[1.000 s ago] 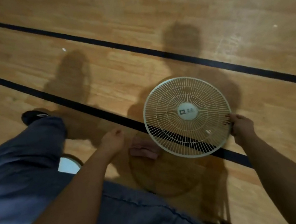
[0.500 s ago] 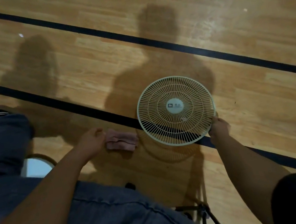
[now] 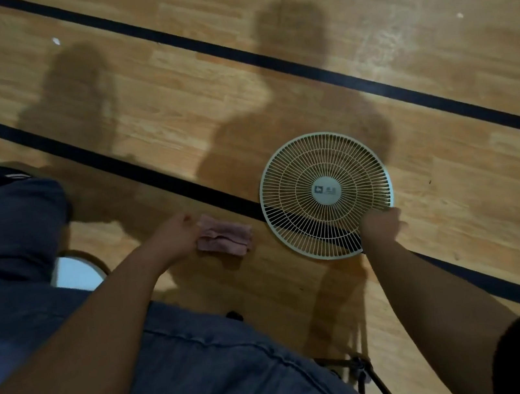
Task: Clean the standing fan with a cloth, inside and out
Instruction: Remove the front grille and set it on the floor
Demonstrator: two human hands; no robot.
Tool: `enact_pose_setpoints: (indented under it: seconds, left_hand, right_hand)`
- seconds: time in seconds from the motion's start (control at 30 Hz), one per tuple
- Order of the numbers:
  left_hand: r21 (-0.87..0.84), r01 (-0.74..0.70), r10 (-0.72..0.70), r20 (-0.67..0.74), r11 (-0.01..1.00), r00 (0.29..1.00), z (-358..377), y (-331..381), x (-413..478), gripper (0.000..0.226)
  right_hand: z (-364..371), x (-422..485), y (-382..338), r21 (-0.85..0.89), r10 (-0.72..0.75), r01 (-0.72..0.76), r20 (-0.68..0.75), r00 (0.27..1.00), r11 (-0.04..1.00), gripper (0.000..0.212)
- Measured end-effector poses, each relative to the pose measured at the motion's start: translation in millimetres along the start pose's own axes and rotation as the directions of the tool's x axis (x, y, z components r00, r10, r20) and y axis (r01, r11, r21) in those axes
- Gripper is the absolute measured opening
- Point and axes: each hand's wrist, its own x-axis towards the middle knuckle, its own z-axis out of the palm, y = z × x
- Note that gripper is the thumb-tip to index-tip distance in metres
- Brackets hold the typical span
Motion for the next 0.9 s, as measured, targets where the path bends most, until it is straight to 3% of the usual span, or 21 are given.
enact_pose_setpoints:
  seconds: [0.13, 0.27, 0.37, 0.5, 0.57, 0.67, 0.73, 0.8, 0.9]
  left_hand:
    - [-0.003, 0.008, -0.008, 0.004, 1.0, 1.0, -0.2, 2.4, 0.9, 0.058]
    - [0.004, 0.021, -0.021, 0.002, 1.0, 1.0, -2.3, 4.1, 1.2, 0.059]
    - [0.015, 0.023, -0.023, -0.01, 1.0, 1.0, -4.7, 2.4, 1.0, 0.059]
    - [0.036, 0.025, -0.024, -0.025, 0.999, 0.999, -5.7, 3.4, -1.0, 0.052]
    - [0.036, 0.035, -0.034, -0.024, 0.999, 0.999, -7.8, 3.9, -3.0, 0.049]
    - [0.015, 0.042, -0.042, -0.023, 0.999, 0.999, -11.5, 5.7, -6.2, 0.046]
    - [0.011, 0.05, -0.049, -0.024, 0.999, 0.999, -13.3, 9.4, -9.2, 0.044]
    - [0.015, 0.061, -0.06, -0.03, 0.998, 0.998, -16.0, 13.1, -13.6, 0.044]
    - [0.032, 0.085, -0.083, -0.049, 0.996, 0.995, -22.6, 18.1, -21.3, 0.045]
  right_hand:
    - [35.0, -36.2, -9.2, -0.198, -0.29, 0.322, 0.174, 0.941, 0.926, 0.035]
    - [78.2, -85.1, -16.8, -0.214, -0.493, 0.635, 0.467, 0.734, 0.742, 0.023]
    - [113.7, -115.9, -23.5, -0.213, -0.493, 0.762, 0.651, 0.577, 0.611, 0.02]
    - [152.7, -138.2, -22.1, -0.299, -0.358, 0.9, 0.841, 0.406, 0.318, 0.039]
    - [164.3, -146.8, -18.7, -0.35, -0.326, 0.905, 0.85, 0.415, 0.241, 0.041]
    - [171.2, -155.5, -16.3, -0.391, -0.284, 0.885, 0.845, 0.454, 0.252, 0.044]
    - [170.2, -156.0, -16.4, -0.405, -0.261, 0.881, 0.848, 0.462, 0.244, 0.034]
    - [166.7, -155.8, -17.1, -0.385, -0.25, 0.874, 0.852, 0.46, 0.296, 0.026]
    - [158.4, -159.0, -21.3, -0.32, -0.238, 0.827, 0.853, 0.463, 0.463, 0.015]
